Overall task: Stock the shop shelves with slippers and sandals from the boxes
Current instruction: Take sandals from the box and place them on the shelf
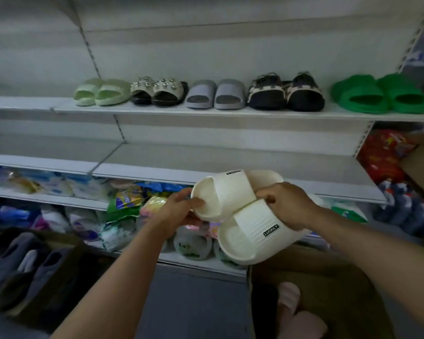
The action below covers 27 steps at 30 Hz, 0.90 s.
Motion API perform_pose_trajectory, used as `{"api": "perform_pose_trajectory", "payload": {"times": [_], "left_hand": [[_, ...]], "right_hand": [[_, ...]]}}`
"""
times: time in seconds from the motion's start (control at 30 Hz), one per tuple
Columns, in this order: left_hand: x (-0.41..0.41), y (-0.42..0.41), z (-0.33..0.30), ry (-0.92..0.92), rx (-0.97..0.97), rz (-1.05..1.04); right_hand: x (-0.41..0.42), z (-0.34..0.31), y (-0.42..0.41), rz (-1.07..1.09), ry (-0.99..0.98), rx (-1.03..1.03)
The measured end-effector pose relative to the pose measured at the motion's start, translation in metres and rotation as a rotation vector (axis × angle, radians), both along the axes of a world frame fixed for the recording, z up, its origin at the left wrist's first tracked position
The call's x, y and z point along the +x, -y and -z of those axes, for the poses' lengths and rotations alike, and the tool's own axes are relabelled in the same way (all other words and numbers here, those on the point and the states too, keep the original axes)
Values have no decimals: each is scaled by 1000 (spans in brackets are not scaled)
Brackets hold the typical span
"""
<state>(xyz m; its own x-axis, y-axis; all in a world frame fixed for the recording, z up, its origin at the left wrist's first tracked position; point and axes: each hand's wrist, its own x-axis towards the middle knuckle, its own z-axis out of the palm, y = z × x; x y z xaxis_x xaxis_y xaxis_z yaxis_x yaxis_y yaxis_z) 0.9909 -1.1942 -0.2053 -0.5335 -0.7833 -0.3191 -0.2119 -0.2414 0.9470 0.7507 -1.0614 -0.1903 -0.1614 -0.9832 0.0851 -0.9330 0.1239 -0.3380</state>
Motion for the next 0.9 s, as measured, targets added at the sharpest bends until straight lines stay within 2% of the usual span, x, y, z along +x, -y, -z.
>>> {"api": "perform_pose_trajectory", "payload": {"times": [0.07, 0.17, 0.3, 0.53, 0.77, 0.9], "left_hand": [[30, 13, -2, -40, 33, -55], [81, 37, -3, -114, 78, -129], [155, 74, -8, -198, 116, -144], [281, 158, -34, -235, 107, -134], [362, 225, -62, -39, -149, -22], [384, 260, -79, -42, -243, 45]], "right_hand": [[23, -9, 32, -25, 86, 20], [69, -20, 81, -34, 430, 34], [143, -36, 149, 81, 737, 83], [264, -59, 246, -100, 543, 107], [328, -90, 323, -190, 473, 105], [351, -116, 369, -247, 385, 82]]}}
